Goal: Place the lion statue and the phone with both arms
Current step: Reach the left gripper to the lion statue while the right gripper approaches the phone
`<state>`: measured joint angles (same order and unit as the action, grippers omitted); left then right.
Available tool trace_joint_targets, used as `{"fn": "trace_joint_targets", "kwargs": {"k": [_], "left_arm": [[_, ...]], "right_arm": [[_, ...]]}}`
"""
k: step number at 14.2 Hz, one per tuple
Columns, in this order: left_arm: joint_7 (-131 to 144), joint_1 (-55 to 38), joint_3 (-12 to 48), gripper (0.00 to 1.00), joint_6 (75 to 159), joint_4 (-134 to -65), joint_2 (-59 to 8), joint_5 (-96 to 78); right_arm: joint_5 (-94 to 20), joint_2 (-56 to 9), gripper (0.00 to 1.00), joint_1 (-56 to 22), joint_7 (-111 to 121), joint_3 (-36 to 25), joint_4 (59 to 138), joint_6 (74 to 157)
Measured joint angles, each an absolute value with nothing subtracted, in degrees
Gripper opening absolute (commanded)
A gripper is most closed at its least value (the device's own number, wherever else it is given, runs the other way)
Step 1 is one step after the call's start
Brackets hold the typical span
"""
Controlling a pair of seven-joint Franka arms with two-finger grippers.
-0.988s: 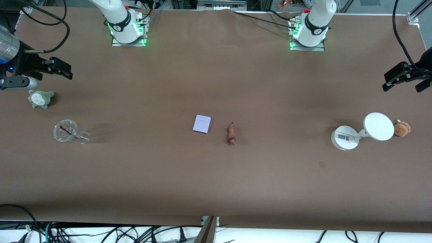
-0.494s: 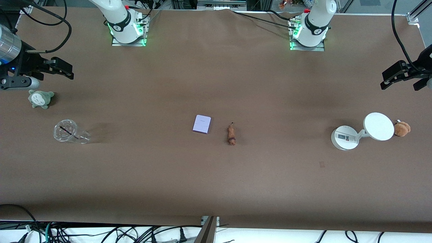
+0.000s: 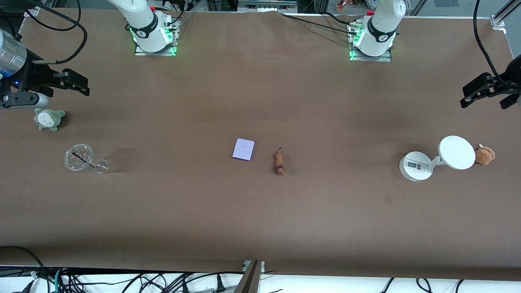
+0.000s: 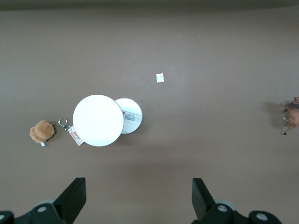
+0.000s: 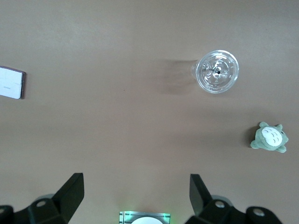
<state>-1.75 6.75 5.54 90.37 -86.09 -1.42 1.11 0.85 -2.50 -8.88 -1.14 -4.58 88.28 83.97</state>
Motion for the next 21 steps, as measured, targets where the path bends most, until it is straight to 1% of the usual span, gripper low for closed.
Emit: {"fn": "trace_joint_targets", "kwargs": {"k": [5,7,10,12,14,17,21], "left_arm": [[-1.75,6.66,5.6,1.0,90.56,-86.01,-1.58,1.11],[-1.75,6.55,5.83,1.0,91.58,-85.92,-3.05,0.95],[-1.52,6.47,5.9,1.0,93.6,-85.75,-9.03,-2.78],[-0.82,6.47,5.9,1.0,97.57,-85.59,-13.87,-3.88],[0.82,6.35,5.93,1.0,98.84,-85.07,-16.5,-3.53],[3.2,5.13,5.97,1.0,98.35,-84.87,-16.88,0.16],[3.29,5.22,5.74,1.0,93.96,-84.28,-16.4,0.51]], "right_arm": [[0.85,-2.5,1.0,-9.01,-1.14,-4.54,88.25,84.0],[0.85,-2.51,1.0,-9.05,-1.14,-4.51,88.21,84.01],[0.85,-2.52,1.0,-9.24,-1.14,-4.46,88.11,84.01],[0.85,-2.55,1.0,-9.71,-1.14,-4.35,88.04,84.01],[0.85,-2.62,1.0,-9.95,-1.14,-4.31,88.02,84.01],[0.86,-3.56,1.0,-9.96,-1.14,-4.32,88.01,84.44],[0.86,-5.52,1.0,-9.98,-1.14,-4.32,87.95,85.62]]}}
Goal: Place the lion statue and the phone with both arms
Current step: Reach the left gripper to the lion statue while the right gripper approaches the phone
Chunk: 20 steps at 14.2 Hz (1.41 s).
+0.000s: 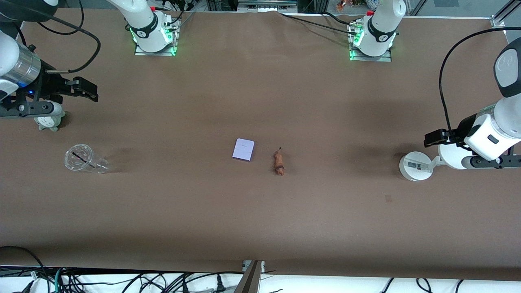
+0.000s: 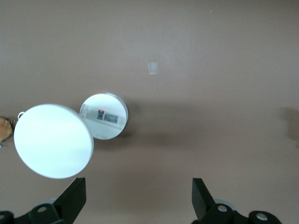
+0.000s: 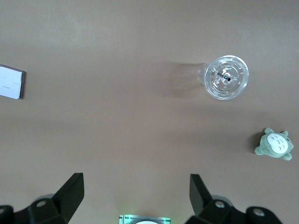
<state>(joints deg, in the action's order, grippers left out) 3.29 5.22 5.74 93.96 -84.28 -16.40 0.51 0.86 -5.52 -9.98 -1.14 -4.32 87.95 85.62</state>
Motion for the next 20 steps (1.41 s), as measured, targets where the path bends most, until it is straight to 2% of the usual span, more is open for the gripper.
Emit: {"fn": "trace_joint_targets", "kwargs": {"k": [4,9,14,20], "left_arm": [[7.13,2.2,5.97,1.0,92.99,-84.3,-17.19,0.49],[20.1,-6.2,6.28,1.0,94.93,-81.23,-24.72,-1.25],[35.16,-15.61,6.57,1.0,103.61,-79.3,-31.33,-3.12],[51.26,-25.11,6.79,1.0,118.83,-79.06,-40.46,-3.84]], "right_arm": [[0.86,-7.47,1.0,-10.31,-1.14,-4.31,87.88,87.49],[0.86,-9.5,1.0,-10.51,-1.14,-4.31,87.83,87.7],[0.86,-11.72,1.0,-10.54,-1.14,-4.31,87.81,88.7],[0.85,-14.41,1.0,-12.0,-1.15,-4.27,87.76,90.24]]}}
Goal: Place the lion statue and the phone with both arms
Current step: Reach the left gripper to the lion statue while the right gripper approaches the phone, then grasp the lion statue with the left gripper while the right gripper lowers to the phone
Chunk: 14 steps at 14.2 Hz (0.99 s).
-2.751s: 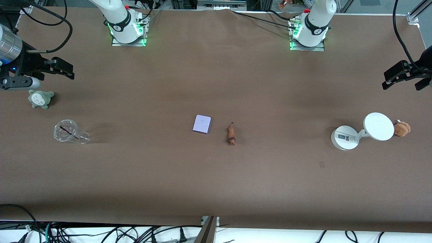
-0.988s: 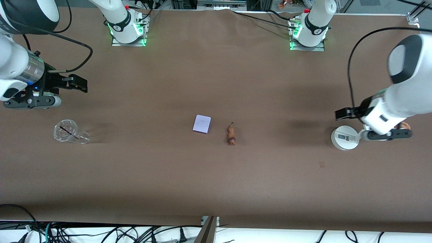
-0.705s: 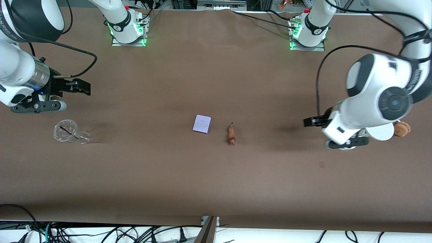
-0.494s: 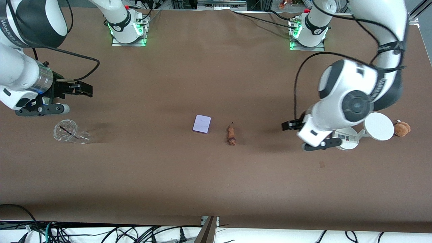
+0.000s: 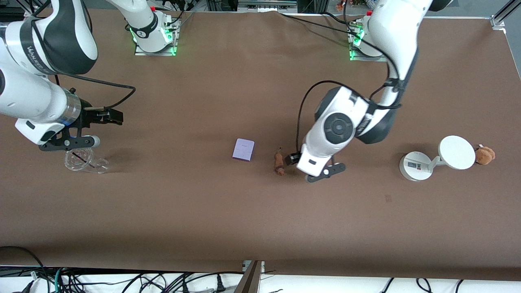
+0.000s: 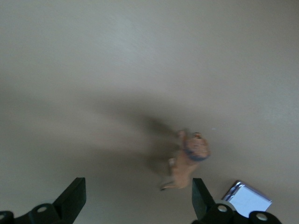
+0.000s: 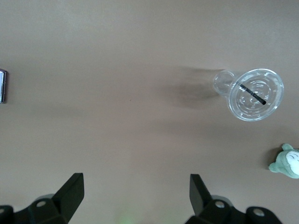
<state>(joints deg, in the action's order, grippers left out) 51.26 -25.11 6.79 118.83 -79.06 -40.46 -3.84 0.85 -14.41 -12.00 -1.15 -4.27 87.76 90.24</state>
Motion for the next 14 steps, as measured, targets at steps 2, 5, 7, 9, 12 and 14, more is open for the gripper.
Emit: {"fn": "trace_joint_targets", "kwargs": {"k": [2,5,7,9,12,14], "left_arm": [[54.66,-27.99,6.78,1.0,122.37,-78.35,-43.4,-3.84],[56.67,-30.81,6.64,1.0,125.28,-77.1,-46.5,-3.84],[56.9,-30.95,6.46,1.0,125.95,-76.73,-47.47,-3.84],[56.89,-30.93,6.0,1.0,126.53,-76.63,-48.52,-3.84],[56.81,-30.89,5.78,0.86,128.01,-76.5,-49.91,-3.84],[56.81,-30.9,5.79,0.47,128.22,-76.42,-50.37,-3.84]], "right_arm": [[0.84,-15.22,1.0,-12.01,-1.15,-4.28,87.75,90.83],[0.79,-17.03,1.0,-12.47,-1.15,-4.26,87.75,92.54],[0.59,-18.24,1.0,-13.34,-1.22,-4.25,87.74,93.89],[-0.4,-19.31,1.0,-14.24,-1.73,-4.24,87.73,94.72],[-1.09,-20.66,1.0,-15.04,-2.81,-4.23,87.73,95.85],[-1.98,-21.25,1.0,-15.86,-4.65,-4.21,87.73,96.51]]}}
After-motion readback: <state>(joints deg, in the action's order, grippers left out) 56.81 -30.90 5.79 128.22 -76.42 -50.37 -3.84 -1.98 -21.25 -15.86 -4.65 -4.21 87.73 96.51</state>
